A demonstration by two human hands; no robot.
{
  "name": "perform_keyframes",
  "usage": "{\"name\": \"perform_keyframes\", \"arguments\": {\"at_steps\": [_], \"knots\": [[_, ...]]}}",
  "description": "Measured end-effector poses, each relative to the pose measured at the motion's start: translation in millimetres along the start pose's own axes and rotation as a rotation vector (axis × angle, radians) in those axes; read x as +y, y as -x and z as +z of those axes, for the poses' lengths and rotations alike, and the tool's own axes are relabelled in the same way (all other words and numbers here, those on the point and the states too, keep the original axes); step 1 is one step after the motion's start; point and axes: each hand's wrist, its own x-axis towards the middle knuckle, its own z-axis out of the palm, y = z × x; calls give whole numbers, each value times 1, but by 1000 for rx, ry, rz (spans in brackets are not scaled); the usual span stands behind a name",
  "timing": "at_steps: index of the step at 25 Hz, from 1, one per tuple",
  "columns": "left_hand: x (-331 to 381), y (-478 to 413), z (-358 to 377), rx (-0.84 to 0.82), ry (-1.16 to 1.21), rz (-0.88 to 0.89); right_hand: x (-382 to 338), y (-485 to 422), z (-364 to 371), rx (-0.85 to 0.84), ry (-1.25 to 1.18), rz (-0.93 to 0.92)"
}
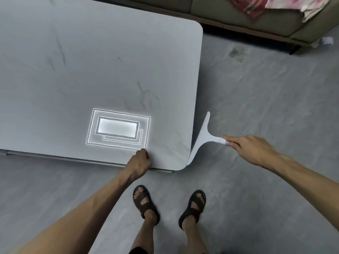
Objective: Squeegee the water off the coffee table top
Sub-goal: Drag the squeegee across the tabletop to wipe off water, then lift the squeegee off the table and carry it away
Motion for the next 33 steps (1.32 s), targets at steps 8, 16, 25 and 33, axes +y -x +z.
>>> {"name": "perform_keyframes", "arguments": {"at_steps": [8, 16, 25, 33], "knots": [[0, 26, -7, 112, 163, -56, -44, -7, -16, -43, 115, -368], [37, 43, 53, 257, 304, -238, -24, -62, -7, -69, 246, -663], [132, 70, 115, 336, 557, -319, 98, -99, -80, 77, 268, -503], [128, 115, 139, 480, 783, -354, 21, -32, -20, -422, -1025, 144]]}}
